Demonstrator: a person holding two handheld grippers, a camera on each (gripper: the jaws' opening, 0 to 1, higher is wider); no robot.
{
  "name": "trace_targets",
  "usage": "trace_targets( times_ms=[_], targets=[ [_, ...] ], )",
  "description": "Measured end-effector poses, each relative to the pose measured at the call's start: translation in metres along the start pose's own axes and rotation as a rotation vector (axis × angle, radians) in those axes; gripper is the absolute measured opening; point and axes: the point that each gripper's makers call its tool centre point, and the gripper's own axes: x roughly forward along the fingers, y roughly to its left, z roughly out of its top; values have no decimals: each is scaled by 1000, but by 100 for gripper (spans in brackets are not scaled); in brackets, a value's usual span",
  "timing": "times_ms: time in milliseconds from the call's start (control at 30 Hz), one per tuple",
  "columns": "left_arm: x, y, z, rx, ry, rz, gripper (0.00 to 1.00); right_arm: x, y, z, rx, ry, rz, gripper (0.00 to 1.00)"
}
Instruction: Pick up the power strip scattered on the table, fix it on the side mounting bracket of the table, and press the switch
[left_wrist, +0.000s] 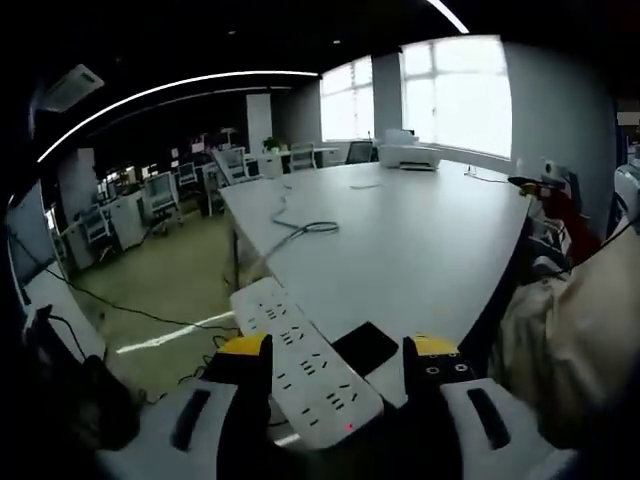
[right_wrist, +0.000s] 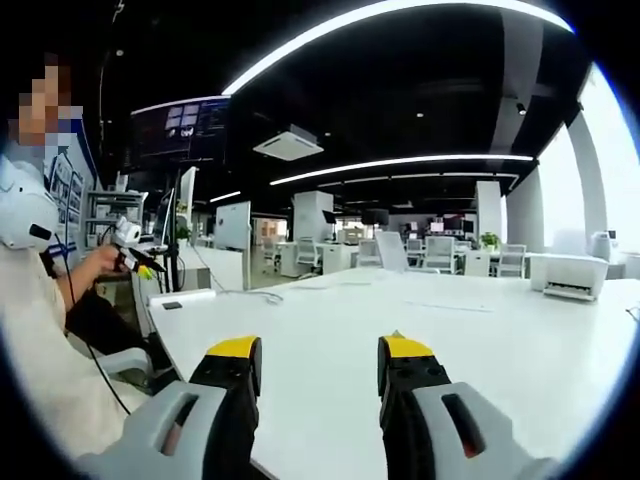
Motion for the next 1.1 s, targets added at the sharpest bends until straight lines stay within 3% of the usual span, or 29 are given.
trace_targets(
  times_ms=[100, 367, 1100],
  targets=[
    [-1, 0, -11, 8, 47, -37, 50, 0, 0, 1, 0, -1, 1, 43],
    [2, 7, -27, 7, 121, -54, 52, 1, 0, 0, 2, 1, 1, 42],
    [15, 9, -46, 12, 273, -141, 49, 2, 0, -3, 10, 3, 3, 41]
  ],
)
